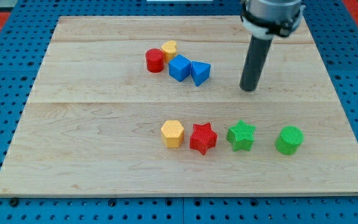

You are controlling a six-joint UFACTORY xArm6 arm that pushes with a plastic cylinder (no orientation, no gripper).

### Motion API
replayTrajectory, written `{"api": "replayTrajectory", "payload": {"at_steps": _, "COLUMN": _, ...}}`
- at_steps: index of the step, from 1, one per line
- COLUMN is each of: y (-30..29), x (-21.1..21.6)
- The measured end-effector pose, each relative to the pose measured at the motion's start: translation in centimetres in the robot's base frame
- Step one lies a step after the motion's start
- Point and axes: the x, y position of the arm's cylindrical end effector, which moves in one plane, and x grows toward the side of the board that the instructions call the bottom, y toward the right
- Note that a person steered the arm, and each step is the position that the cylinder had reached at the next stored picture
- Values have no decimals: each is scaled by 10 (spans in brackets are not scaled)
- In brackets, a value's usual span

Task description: Slide the blue triangle towards the yellow hexagon

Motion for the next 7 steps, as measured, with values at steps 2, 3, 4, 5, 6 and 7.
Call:
{"api": "replayTrajectory", "payload": {"at_steps": 2, "y": -124, "x": -22}}
{"api": "replayTrajectory", "payload": {"at_steps": 3, "y": -177, "x": 3}}
{"api": "replayTrajectory", "payload": {"at_steps": 4, "y": -188, "x": 4}}
{"api": "replayTrajectory", "payload": {"at_steps": 5, "y": -163, "x": 4}}
{"api": "replayTrajectory", "payload": {"at_steps": 6, "y": -185, "x": 2}}
{"api": "replayTrajectory", "payload": {"at_steps": 7, "y": -234, "x": -5}}
